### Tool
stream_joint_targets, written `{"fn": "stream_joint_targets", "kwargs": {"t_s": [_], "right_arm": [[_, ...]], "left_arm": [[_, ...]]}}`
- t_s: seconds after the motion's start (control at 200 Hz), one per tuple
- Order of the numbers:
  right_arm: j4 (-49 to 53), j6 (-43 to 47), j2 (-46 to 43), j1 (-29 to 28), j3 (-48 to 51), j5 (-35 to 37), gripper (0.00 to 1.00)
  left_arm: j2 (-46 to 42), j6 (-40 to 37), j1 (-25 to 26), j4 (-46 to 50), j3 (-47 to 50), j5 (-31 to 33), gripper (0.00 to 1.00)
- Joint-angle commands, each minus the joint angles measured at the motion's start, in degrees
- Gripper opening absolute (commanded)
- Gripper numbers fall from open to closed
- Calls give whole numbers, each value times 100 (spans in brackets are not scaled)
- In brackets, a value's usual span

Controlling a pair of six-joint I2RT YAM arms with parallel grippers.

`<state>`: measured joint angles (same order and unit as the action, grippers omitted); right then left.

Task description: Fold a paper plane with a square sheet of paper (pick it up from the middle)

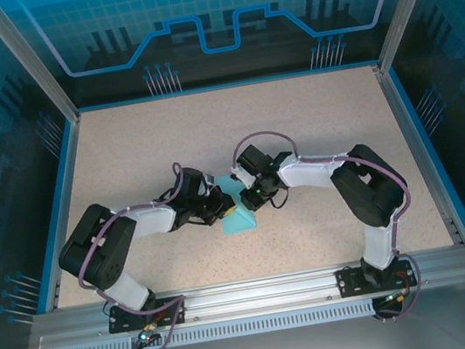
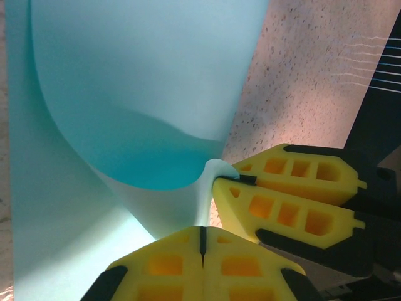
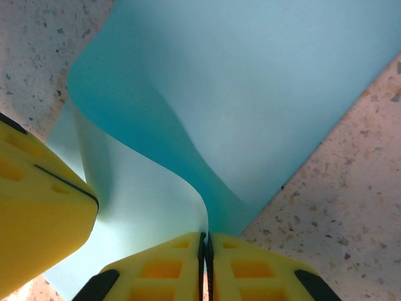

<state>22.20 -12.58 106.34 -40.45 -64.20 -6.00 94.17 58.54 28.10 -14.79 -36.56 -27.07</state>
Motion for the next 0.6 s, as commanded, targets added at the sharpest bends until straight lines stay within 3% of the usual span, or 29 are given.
{"fn": "stream_joint_targets", "kwargs": {"t_s": [0.0, 0.595], "right_arm": [[-41, 19, 108, 92, 4, 11, 12], [-114, -151, 41, 103, 19, -162, 17]], "left_arm": [[140, 20, 55, -138, 6, -159, 0], [389, -159, 49, 206, 190, 291, 0]]}}
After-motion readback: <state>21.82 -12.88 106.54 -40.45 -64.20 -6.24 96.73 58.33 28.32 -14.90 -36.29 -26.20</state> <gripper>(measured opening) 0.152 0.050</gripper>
